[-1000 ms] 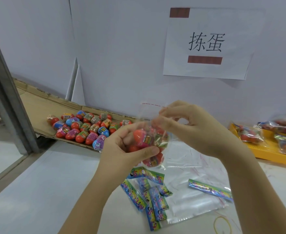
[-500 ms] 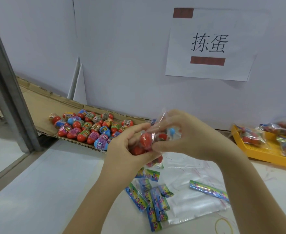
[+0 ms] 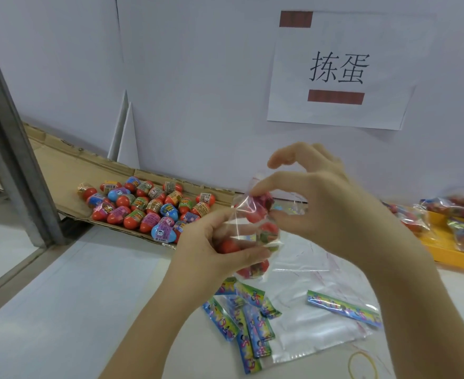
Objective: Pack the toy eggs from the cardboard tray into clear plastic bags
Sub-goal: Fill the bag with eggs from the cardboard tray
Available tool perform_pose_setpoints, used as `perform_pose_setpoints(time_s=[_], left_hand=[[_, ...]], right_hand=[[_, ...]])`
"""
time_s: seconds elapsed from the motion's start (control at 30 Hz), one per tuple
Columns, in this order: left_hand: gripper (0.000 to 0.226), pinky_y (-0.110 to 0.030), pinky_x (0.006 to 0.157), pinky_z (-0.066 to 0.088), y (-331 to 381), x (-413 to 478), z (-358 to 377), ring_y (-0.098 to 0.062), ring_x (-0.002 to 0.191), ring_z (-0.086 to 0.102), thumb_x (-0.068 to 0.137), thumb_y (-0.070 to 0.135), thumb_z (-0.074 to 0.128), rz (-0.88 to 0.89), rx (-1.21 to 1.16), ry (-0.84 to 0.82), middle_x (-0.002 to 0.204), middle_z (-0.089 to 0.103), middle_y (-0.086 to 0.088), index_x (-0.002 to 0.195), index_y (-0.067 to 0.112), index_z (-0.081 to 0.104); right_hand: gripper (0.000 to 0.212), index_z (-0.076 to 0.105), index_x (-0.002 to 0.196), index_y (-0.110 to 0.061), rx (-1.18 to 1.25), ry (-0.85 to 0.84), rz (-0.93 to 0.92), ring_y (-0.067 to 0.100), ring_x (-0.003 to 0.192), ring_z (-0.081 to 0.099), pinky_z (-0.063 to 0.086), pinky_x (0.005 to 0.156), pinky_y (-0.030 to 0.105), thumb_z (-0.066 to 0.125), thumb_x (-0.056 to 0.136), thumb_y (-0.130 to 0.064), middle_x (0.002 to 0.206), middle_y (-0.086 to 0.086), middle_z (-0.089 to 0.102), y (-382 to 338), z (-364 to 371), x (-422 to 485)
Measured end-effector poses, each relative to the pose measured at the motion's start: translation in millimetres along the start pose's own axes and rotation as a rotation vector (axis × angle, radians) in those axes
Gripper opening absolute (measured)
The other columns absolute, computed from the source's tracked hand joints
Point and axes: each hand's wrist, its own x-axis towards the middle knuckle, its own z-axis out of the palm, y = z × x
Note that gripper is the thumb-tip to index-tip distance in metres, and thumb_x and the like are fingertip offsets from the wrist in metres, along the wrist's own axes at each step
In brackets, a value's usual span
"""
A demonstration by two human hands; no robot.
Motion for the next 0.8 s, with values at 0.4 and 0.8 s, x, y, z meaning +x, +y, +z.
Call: perform_pose_setpoints(time_s=[0.4,0.8], left_hand=[[0.037,-0.012,0.044,0.045,6.4,1.8,3.4,-0.005,0.047,0.062,0.061,0.009,0.077,0.0,-0.178,0.055,0.068,0.073,0.001,0.097,0.01,0.072],[0.03,-0.015,0.05,0.051,7.4,0.6,5.0,-0.008,0.059,0.069,0.057,0.023,0.08,0.01,-0.113,0.186,0.075,0.075,0.001,0.087,0.027,0.078]], right_hand=[[0.041,0.057,0.112,-0.055,0.158,-0.143,0.073,-0.004,0.096,0.041,0.014,0.091,0.02,0.047,0.082,-0.029,0.087,-0.022,0.063,-16.9,-11.7,-1.5],[0.042,0.039,0.114,-0.056,0.393,-0.022,0.072,-0.001,0.104,0.047,0.023,0.094,0.015,0.053,0.079,-0.036,0.107,-0.028,0.056,-6.7,2.8,-1.9]])
